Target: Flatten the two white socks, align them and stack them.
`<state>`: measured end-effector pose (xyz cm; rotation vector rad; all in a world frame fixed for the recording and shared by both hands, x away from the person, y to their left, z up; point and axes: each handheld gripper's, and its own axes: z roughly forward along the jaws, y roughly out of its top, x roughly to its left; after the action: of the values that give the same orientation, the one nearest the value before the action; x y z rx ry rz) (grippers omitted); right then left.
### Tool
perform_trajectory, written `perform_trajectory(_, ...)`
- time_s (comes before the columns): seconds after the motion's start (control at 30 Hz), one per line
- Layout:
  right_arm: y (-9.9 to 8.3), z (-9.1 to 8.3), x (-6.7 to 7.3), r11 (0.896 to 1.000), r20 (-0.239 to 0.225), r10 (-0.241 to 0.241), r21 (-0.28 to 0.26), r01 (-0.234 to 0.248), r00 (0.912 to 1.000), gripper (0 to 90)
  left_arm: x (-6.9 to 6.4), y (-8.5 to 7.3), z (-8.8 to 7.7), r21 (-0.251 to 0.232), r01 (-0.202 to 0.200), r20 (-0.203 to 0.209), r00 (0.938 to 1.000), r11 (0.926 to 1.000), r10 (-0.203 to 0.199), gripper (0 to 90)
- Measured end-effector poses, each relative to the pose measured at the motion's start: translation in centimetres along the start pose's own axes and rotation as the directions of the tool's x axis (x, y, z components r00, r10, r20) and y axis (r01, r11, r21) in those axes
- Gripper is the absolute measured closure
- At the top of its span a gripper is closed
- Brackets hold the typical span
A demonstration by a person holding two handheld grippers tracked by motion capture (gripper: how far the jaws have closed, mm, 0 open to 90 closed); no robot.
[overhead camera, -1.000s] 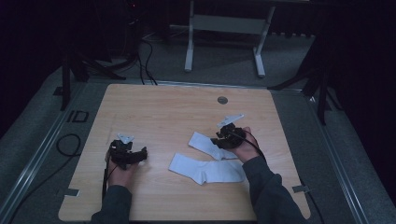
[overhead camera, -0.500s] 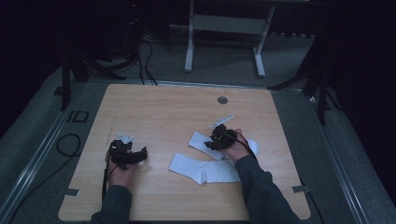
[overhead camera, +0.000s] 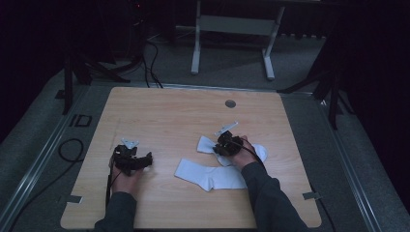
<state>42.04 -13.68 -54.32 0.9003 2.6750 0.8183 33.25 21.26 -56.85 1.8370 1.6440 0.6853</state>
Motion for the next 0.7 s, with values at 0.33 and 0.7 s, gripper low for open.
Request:
perform_trajectory(0.33, -0.2, -2.3, -0.7, 0.998, -0.001, 0.025, -0.060, -0.025, 0.9997, 84.0, 0.0, 0.0, 0.0, 0.000, 0.000, 0.000, 1.0000, 1.0000, 0.000, 14.6)
perform_trajectory(0.7, -0.6, -9.7, -1.7, 0.982, 0.008, 0.028, -0.185, -0.026, 0.9996, 83.9, 0.0, 0.0, 0.0, -0.002, 0.001, 0.000, 1.0000, 1.0000, -0.001, 14.6)
